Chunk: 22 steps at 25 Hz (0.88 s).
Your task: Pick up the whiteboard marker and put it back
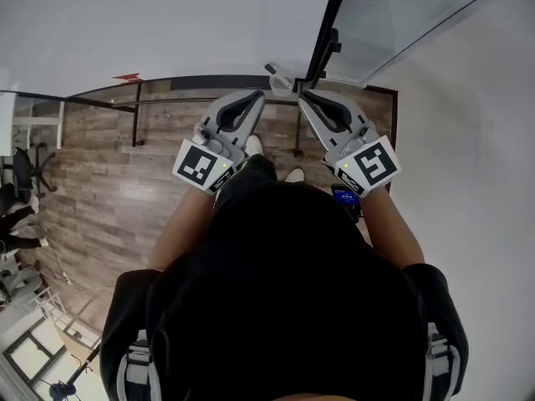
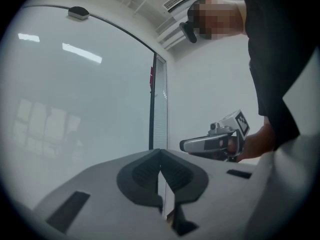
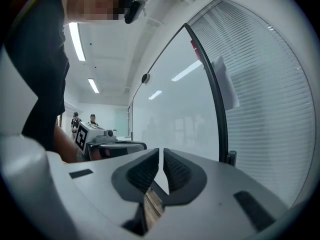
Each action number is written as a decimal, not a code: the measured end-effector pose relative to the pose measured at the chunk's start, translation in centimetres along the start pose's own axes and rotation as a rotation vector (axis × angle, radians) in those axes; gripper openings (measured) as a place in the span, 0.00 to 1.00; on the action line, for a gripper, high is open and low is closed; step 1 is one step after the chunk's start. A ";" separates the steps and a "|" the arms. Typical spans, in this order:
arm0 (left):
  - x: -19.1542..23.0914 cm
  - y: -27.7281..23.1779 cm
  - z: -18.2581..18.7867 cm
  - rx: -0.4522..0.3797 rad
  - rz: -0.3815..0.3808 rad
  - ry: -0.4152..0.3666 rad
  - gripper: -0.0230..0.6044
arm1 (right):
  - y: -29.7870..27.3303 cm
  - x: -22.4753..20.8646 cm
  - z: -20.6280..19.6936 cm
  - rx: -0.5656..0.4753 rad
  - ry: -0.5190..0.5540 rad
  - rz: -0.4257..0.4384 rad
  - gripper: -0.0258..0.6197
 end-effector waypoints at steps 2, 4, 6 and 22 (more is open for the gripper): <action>-0.8 0.2 0.1 -0.001 0.002 -0.004 0.04 | 0.5 0.4 -0.3 -0.003 0.005 0.001 0.07; -1.5 0.5 0.2 -0.002 0.008 -0.007 0.04 | 0.9 0.8 -0.6 -0.006 0.003 0.008 0.05; -2.2 0.8 0.3 -0.004 0.014 -0.008 0.04 | 1.4 1.3 -0.9 -0.006 0.004 0.020 0.04; -5.6 2.7 1.3 -0.012 0.012 -0.005 0.04 | 3.3 3.6 -1.0 -0.021 -0.006 0.064 0.04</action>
Point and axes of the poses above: the fingertips, and each gripper's own axes: y backward along the fingers, x to its left, z out of its top, the point moved 6 cm from there along y, backward along the fingers, and after that the axes turned 10 degrees about -y, right-handed, at the moved point
